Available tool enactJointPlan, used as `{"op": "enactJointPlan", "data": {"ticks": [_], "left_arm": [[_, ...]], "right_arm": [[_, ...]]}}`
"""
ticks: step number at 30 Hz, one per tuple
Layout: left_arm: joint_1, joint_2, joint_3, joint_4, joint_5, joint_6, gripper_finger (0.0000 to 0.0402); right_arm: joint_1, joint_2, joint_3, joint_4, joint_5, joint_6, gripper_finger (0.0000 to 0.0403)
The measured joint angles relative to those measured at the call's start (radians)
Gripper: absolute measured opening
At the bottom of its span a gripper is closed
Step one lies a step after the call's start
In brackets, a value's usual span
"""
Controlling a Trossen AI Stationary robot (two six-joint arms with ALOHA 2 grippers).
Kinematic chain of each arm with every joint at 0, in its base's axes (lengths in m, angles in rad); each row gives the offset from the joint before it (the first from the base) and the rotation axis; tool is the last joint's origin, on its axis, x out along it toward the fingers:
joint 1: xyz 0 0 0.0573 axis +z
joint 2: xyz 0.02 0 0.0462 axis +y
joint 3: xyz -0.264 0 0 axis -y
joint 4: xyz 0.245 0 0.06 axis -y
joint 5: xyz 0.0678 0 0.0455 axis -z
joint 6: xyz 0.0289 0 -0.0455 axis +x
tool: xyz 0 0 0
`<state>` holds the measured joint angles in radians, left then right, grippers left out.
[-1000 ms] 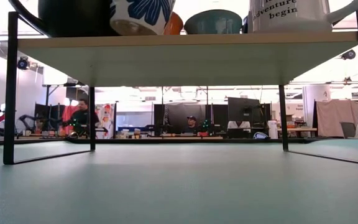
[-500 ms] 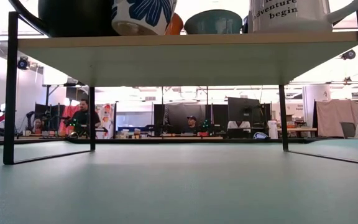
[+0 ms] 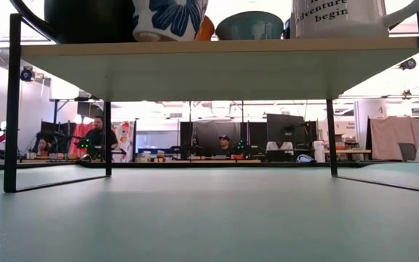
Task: Place coffee mugs
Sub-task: Put the blue patterned mug on the shelf
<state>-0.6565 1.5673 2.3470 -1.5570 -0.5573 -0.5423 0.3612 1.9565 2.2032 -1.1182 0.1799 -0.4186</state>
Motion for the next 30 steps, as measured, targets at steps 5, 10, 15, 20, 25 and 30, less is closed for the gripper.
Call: {"op": "enactJointPlan", "data": {"ticks": [5, 10, 15, 20, 25, 30], "left_arm": [[0.0, 0.0, 0.0, 0.0, 0.001, -0.001, 0.0061], [0.0, 0.0, 0.0, 0.0, 0.001, -0.003, 0.0061], [0.0, 0.0, 0.0, 0.0, 0.001, -0.006, 0.0061], [0.0, 0.0, 0.0, 0.0, 0.001, -0.006, 0.0061], [0.0, 0.0, 0.0, 0.0, 0.008, -0.01, 0.0061], [0.0, 0.0, 0.0, 0.0, 0.022, -0.01, 0.0061]], "right_arm": [[-0.004, 0.006, 0.0, -0.002, 0.005, 0.0, 0.0034], [-0.004, 0.008, 0.0, 0.0, 0.004, 0.0, 0.0034], [-0.005, 0.008, 0.0, 0.0, 0.002, 0.0, 0.0034], [-0.007, 0.008, 0.0, 0.0, 0.001, 0.005, 0.0034], [-0.009, 0.008, 0.0, -0.002, -0.001, 0.014, 0.0034], [-0.009, 0.009, 0.0, -0.002, -0.001, 0.016, 0.0034]]}}
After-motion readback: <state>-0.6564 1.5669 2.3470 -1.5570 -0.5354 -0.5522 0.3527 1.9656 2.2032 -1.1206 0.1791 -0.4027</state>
